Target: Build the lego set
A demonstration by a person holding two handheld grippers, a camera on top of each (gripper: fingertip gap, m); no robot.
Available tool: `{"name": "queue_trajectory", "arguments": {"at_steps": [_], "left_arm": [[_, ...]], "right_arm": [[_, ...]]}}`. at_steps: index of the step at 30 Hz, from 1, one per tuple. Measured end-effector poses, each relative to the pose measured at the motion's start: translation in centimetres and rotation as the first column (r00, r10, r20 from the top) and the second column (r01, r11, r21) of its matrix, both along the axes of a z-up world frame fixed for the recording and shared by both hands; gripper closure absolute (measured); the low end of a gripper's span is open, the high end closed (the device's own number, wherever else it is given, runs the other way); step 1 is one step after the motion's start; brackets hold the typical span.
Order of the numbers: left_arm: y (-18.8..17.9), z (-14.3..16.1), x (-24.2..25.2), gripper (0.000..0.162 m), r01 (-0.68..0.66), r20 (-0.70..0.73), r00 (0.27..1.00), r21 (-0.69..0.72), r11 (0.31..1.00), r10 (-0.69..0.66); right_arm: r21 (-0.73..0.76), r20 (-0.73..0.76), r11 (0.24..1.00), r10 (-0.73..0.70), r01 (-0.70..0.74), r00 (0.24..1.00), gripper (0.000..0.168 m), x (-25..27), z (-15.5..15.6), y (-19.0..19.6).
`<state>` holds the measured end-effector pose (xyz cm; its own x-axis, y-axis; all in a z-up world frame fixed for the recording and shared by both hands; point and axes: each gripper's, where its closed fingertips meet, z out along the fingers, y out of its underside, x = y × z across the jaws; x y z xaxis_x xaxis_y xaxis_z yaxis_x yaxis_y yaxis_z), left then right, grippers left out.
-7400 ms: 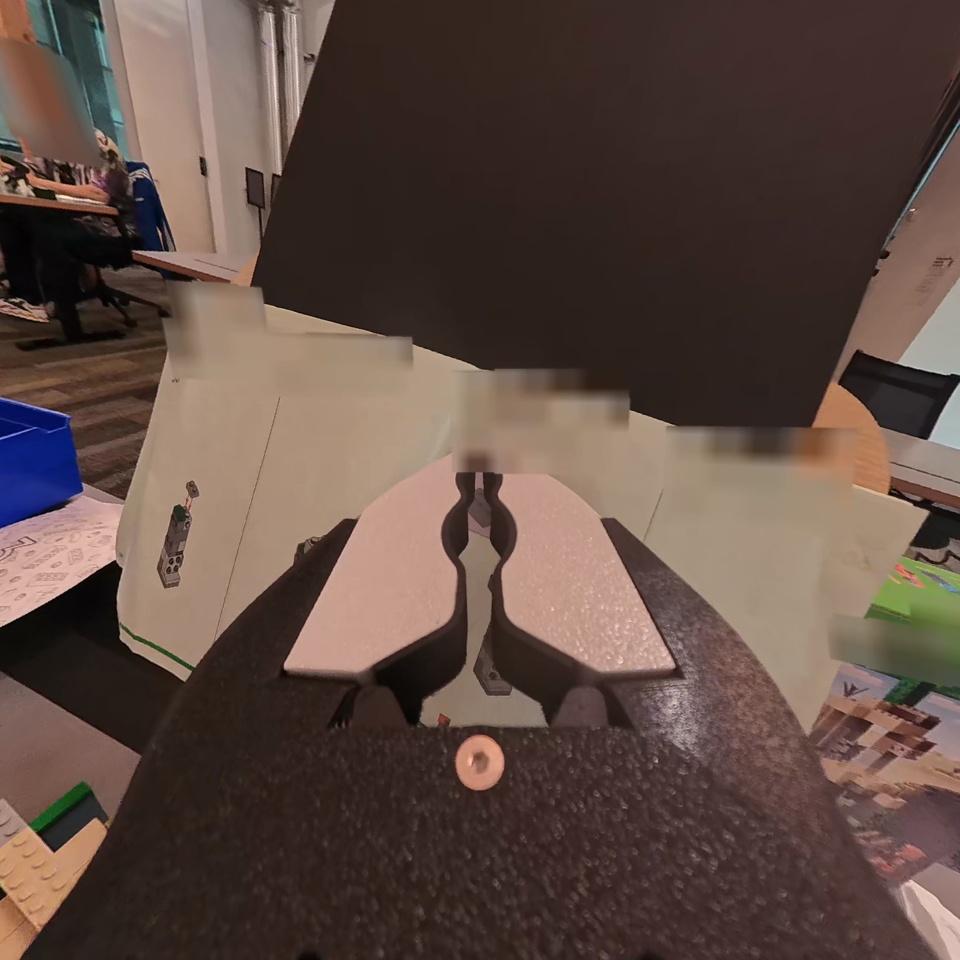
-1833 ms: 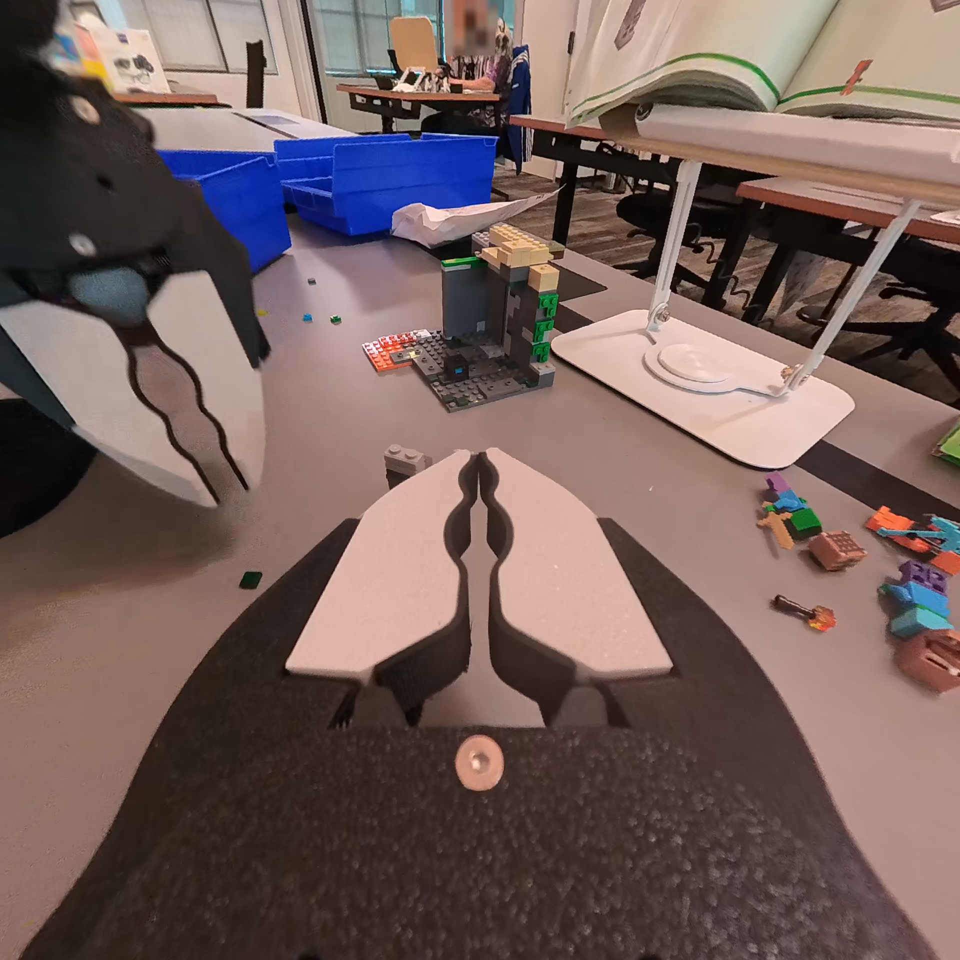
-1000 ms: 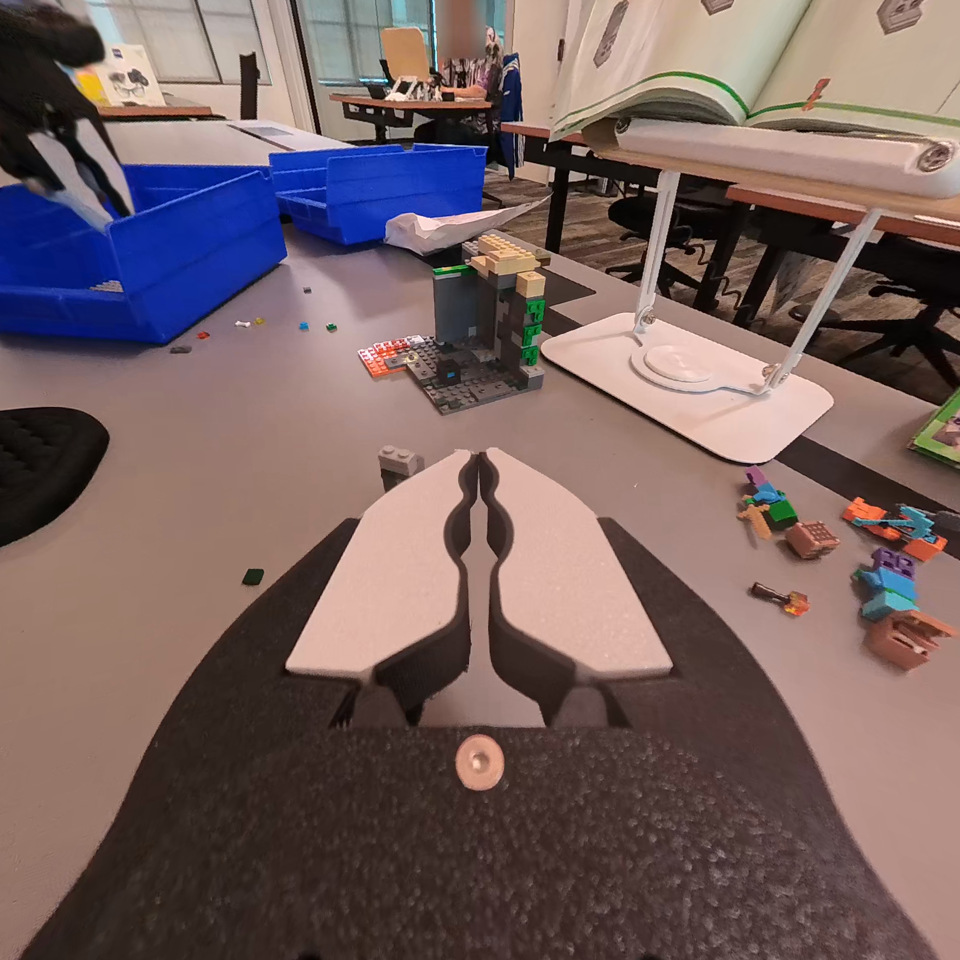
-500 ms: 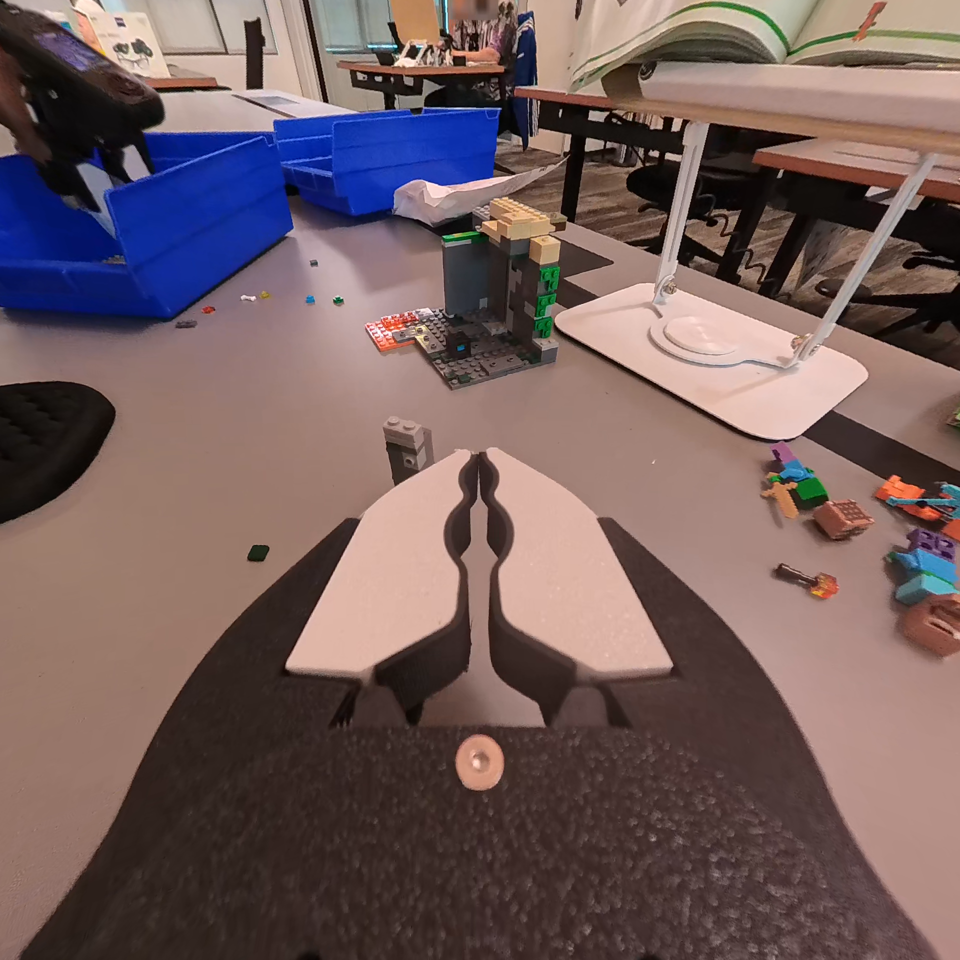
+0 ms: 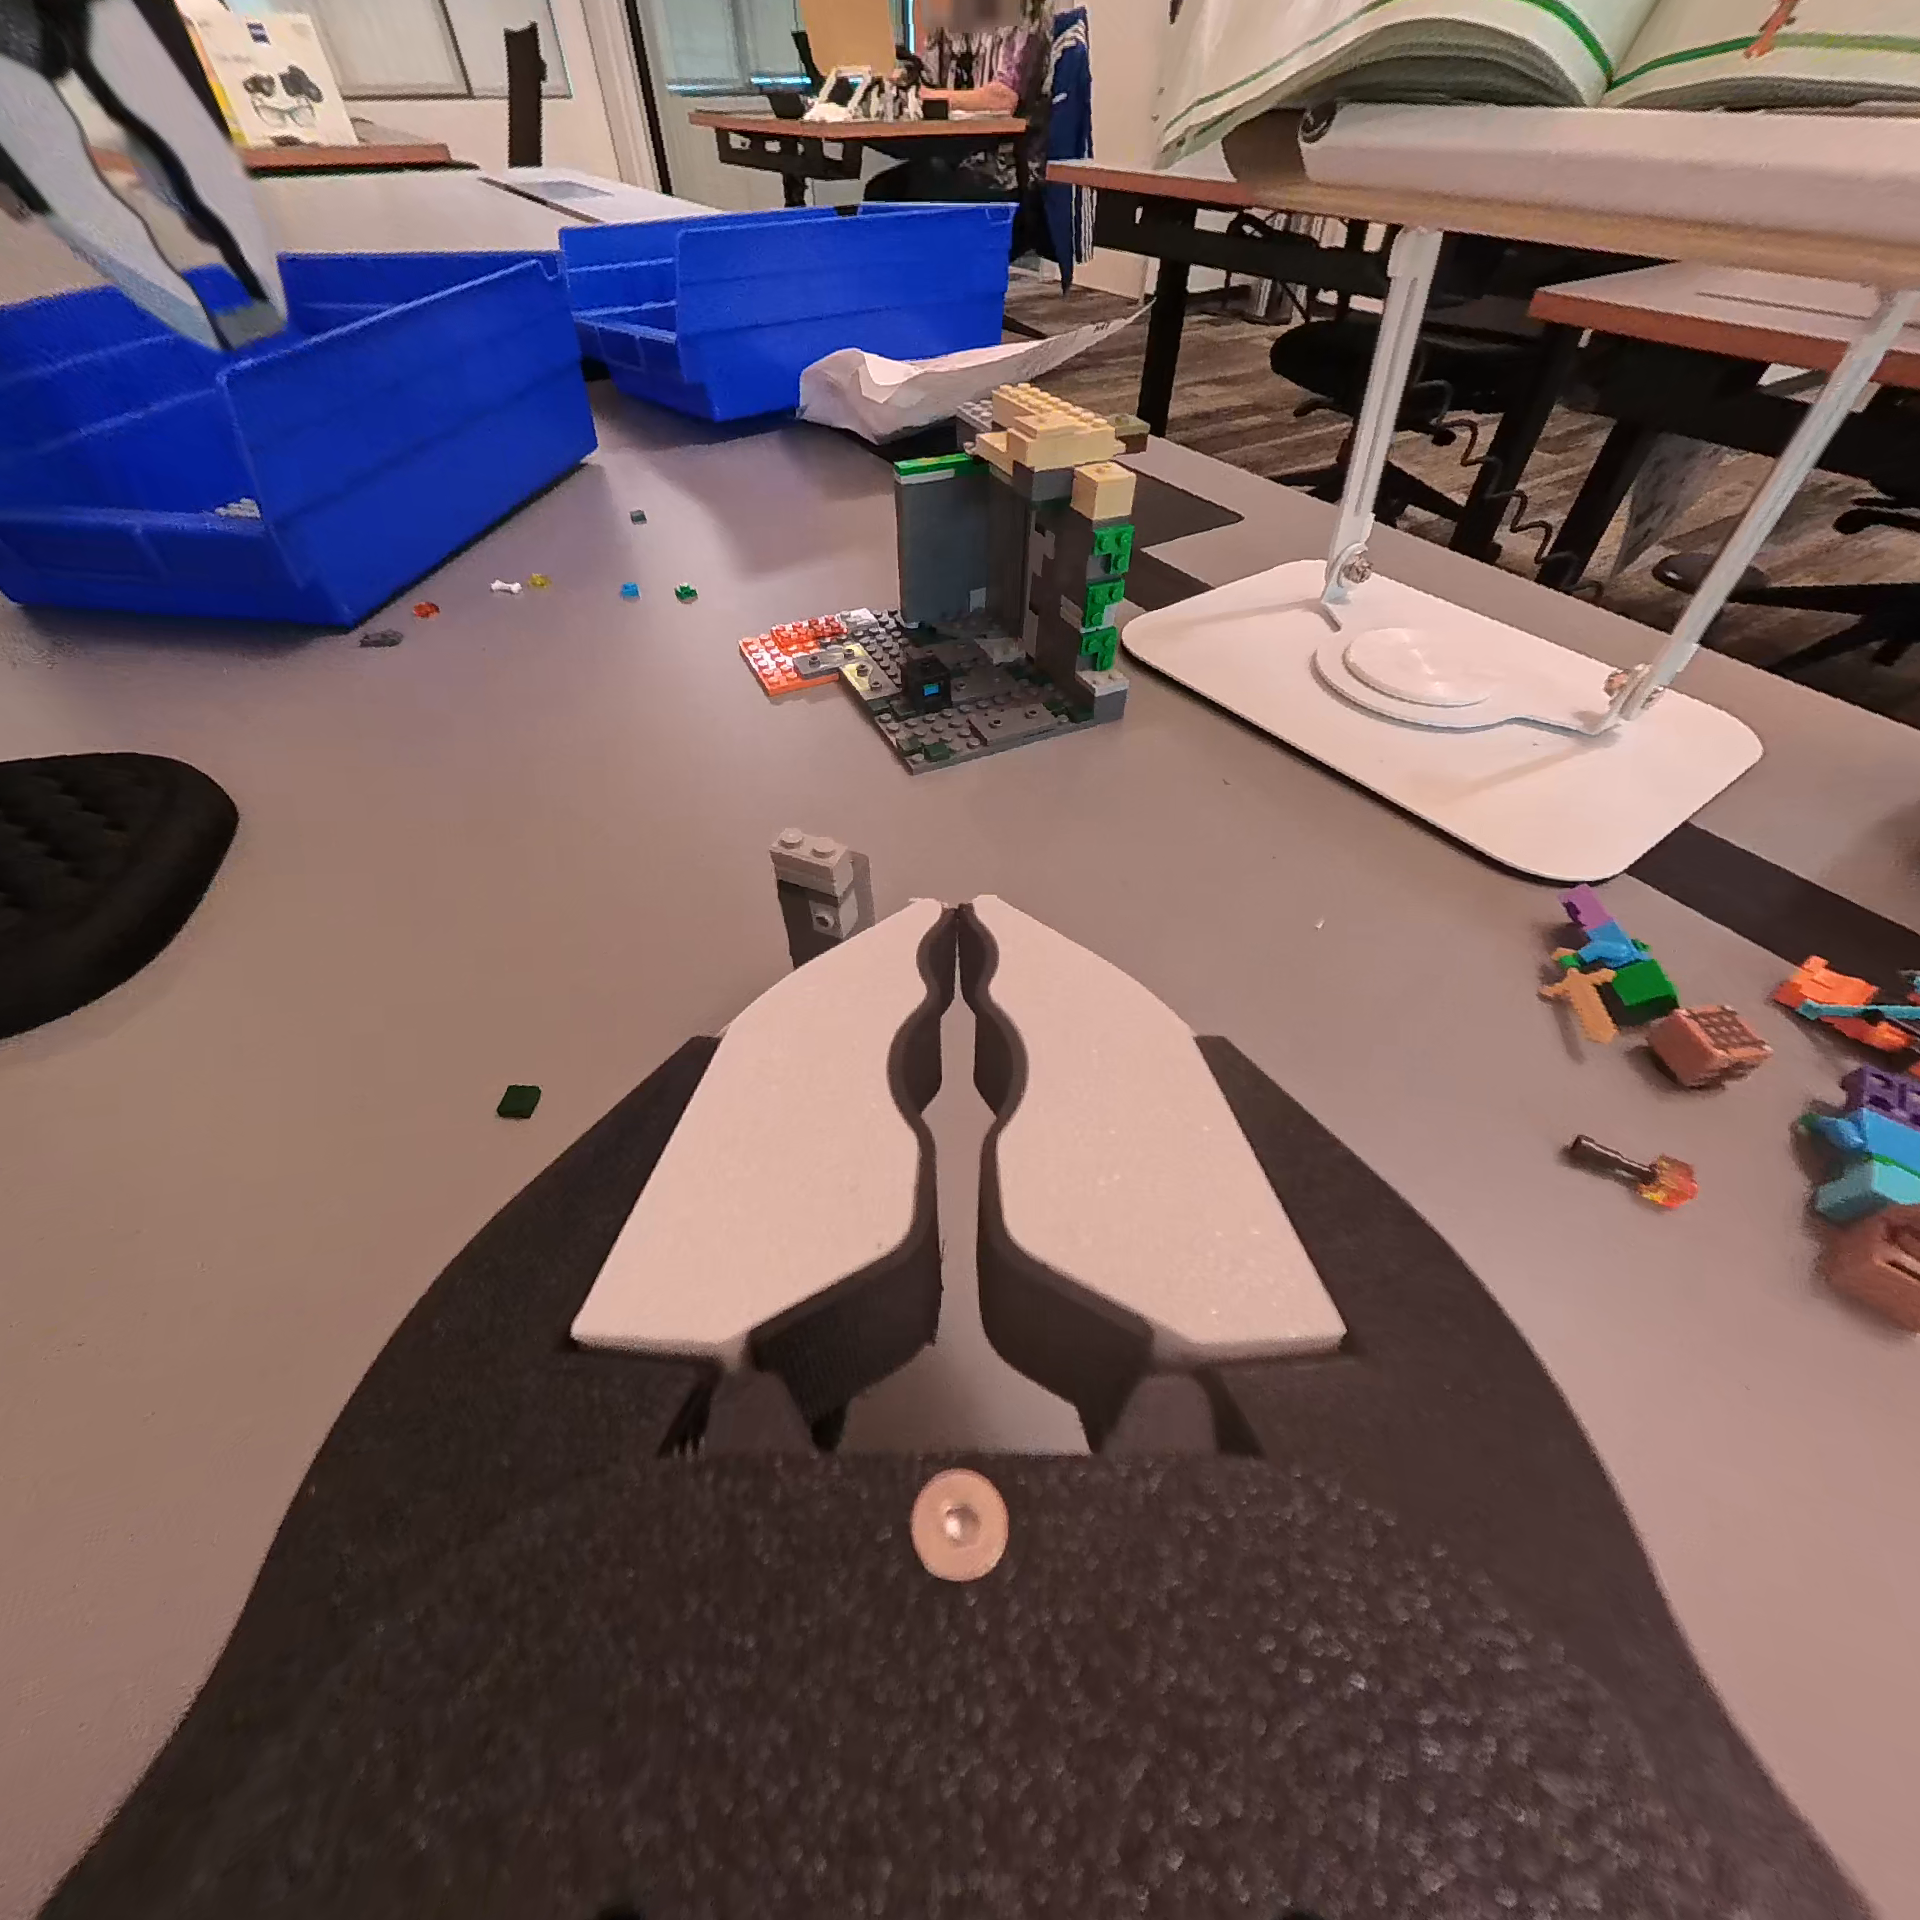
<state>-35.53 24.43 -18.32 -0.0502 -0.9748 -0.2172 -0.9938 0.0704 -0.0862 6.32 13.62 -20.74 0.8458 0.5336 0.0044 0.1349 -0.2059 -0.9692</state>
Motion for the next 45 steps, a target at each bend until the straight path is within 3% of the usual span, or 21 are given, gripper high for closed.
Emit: {"name": "queue_trajectory", "arguments": {"at_steps": [3,7,12,16,26,33,39,45], "left_arm": [[-2.7,0.9,6.5,0.137,0.134,0.017,0.991,0.008,0.991,-0.135],[-6.7,-0.1,15.2,0.137,0.323,0.030,0.946,-0.011,0.946,-0.323],[-10.5,-4.2,24.0,0.137,0.476,0.025,0.880,-0.083,0.876,-0.475],[-11.7,-7.4,28.3,0.137,0.524,0.005,0.849,-0.132,0.841,-0.528],[-11.7,-10.2,30.5,0.137,0.526,-0.006,0.845,-0.177,0.832,-0.535],[-12.0,-10.4,30.4,0.131,0.530,0.044,0.847,-0.165,0.832,-0.530],[-12.5,-8.1,31.4,0.130,0.510,0.260,0.844,-0.116,0.852,-0.470],[-12.5,-6.4,32.2,0.130,0.446,0.563,0.757,-0.074,0.892,-0.332]], "right_arm": [[0.013,0.021,1.000,0.003,-0.003,1.000,0.168,-0.1,0.2,-0.2],[0.022,0.030,1.000,0.001,-0.002,1.000,0.168,0.0,0.3,-0.3],[0.012,0.035,1.000,0.012,-0.012,0.999,0.168,-0.1,-0.2,-0.4],[0.009,0.068,1.000,0.029,-0.030,0.997,0.168,-0.4,-0.5,-0.5],[-0.020,0.186,0.997,0.081,-0.079,0.979,0.168,-1.9,-1.9,-0.9],[-0.029,0.156,0.996,0.085,-0.082,0.984,0.168,-2.1,-1.9,-0.9],[-0.037,0.166,0.997,0.067,-0.062,0.984,0.168,-1.8,-2.1,-0.8],[-0.083,0.139,0.996,-0.020,0.032,0.990,0.153,-1.6,-1.7,-0.2]]}}
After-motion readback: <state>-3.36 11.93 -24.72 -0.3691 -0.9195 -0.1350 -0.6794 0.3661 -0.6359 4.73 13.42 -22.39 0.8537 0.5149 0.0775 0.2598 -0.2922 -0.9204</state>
